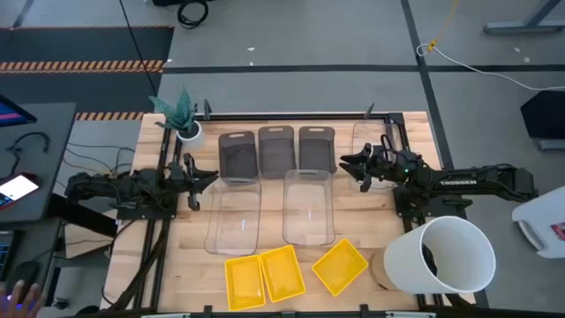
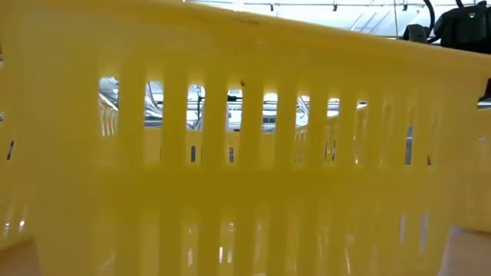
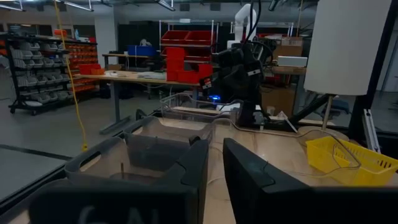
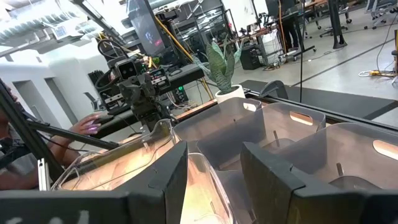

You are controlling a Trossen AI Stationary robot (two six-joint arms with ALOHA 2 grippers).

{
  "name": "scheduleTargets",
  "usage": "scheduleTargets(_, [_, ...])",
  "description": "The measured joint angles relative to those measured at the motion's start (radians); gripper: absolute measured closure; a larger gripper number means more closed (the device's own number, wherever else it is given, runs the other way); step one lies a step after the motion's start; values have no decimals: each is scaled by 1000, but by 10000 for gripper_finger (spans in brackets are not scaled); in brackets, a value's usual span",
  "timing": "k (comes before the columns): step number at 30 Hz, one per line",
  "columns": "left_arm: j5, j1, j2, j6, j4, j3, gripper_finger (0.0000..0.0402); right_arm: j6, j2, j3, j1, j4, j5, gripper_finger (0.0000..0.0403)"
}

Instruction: Stack baskets by color

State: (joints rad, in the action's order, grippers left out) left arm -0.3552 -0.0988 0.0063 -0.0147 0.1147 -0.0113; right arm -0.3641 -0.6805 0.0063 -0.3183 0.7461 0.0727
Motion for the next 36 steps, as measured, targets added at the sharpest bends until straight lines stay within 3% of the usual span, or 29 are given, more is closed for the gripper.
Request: scheduleTargets(36, [0, 0, 0, 0, 0, 0, 348, 0, 0, 0, 0, 0, 0, 248])
